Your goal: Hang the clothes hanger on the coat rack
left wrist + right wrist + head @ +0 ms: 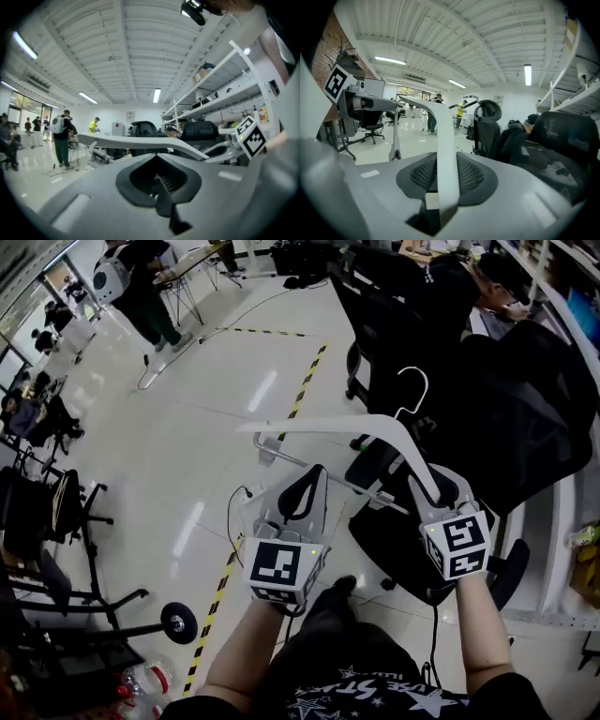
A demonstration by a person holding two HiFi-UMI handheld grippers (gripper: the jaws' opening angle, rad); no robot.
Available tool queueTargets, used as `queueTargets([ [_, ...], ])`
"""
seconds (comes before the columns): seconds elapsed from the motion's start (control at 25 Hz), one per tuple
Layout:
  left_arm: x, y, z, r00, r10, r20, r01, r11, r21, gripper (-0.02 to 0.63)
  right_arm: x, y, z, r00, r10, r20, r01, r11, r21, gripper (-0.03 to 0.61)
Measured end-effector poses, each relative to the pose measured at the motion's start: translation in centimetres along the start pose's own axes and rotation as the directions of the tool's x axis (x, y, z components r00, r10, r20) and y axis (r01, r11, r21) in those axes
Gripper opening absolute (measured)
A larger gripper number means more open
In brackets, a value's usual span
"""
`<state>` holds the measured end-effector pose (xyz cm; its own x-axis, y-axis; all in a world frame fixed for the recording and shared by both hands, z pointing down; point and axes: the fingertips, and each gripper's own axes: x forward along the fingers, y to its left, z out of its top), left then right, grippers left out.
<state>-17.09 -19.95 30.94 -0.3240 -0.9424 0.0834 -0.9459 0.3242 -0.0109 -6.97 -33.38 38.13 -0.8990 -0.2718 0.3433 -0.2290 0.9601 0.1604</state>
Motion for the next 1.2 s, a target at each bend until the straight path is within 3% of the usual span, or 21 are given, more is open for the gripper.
queueTargets([
  [0.2,-7.8,5.6,0.5,0.980,0.200,0.014,-0.200,0.980,-0.002,0.005,3.0,7.4,2.4,0.984,0.177,0.016,-0.176,0.983,-0.057,0.118],
  [0.44,-16.7,10.9,0.7,0.913,0.407,0.024,-0.407,0.913,0.008,0.005,5.7,17.4,4.6,0.917,0.398,0.018,-0.396,0.916,-0.061,0.118],
  [0.52,-19.7,12.2,1.4,0.880,0.474,0.023,-0.474,0.880,0.008,0.005,6.4,20.6,5.9,0.887,0.461,0.032,-0.457,0.886,-0.078,0.118],
  [0.72,-29.0,16.5,2.3,0.749,0.662,0.029,-0.662,0.749,0.030,0.005,7.9,30.0,10.2,0.789,0.610,0.074,-0.592,0.787,-0.172,0.118],
  [0.8,-32.0,17.6,2.0,0.717,0.696,0.040,-0.698,0.715,0.040,0.005,7.7,33.3,11.2,0.762,0.643,0.078,-0.620,0.759,-0.200,0.118],
  [1.2,-43.2,22.3,3.3,0.654,0.753,0.072,-0.756,0.654,0.022,0.005,5.0,48.0,15.8,0.658,0.748,0.083,-0.687,0.642,-0.341,0.118],
])
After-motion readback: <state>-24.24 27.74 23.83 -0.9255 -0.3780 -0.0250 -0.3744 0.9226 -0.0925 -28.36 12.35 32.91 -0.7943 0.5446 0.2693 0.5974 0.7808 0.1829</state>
